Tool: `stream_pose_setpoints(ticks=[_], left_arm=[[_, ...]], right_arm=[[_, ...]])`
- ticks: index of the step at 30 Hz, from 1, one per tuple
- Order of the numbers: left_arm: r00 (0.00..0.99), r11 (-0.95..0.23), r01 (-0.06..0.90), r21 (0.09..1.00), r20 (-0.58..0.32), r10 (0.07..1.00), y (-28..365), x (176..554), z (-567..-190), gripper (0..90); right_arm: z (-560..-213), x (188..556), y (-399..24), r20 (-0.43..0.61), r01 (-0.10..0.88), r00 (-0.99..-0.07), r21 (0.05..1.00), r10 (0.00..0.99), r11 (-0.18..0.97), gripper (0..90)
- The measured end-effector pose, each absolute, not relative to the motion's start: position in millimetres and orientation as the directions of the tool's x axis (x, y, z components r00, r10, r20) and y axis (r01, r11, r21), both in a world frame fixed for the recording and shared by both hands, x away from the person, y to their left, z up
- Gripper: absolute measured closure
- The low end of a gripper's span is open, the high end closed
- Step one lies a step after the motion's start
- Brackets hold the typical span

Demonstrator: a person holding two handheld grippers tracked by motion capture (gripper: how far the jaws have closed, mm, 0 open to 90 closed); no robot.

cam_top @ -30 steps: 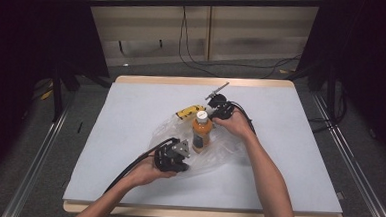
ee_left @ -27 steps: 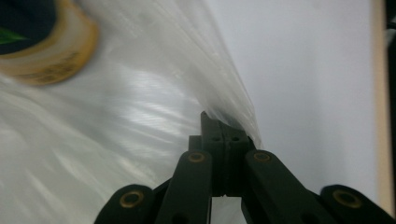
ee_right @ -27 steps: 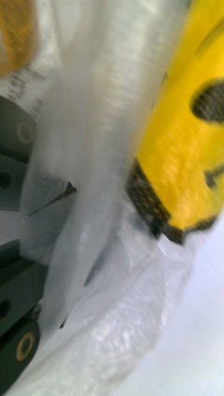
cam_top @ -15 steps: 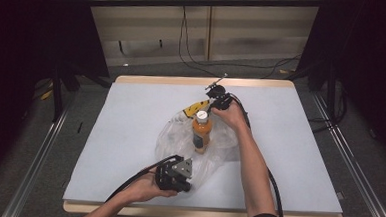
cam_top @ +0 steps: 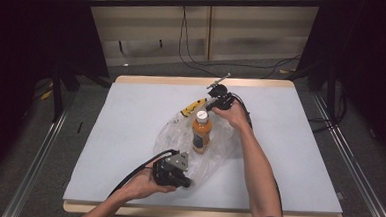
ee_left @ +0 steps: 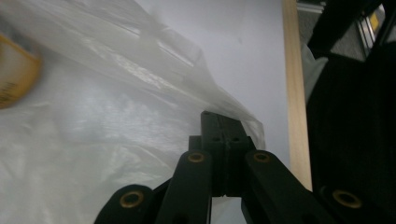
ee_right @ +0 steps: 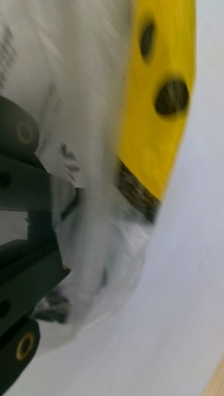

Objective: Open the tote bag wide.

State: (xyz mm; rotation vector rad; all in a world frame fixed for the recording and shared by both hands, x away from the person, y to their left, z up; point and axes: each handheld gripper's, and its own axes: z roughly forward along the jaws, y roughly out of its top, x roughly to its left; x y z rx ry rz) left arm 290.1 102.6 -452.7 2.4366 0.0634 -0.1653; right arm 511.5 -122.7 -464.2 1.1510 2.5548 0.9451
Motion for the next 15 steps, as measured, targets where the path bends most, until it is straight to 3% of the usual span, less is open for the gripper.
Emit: stream_pose_setpoints(ticks=[7,15], left_arm=[[0.991,-0.694,0.131,0.708,-0.109,0.076,116.1,308.2,-428.5,90.0],[0.983,-0.648,0.176,0.741,-0.093,0.160,125.8,333.7,-417.9,90.0]], right_arm=[[-426.4,488.2,-133.7,0.131,0.521,-0.754,0.716,0.644,0.464,90.0],[-391.5,454.8,-155.3,0.107,0.456,-0.775,0.776,0.622,0.435,90.0]])
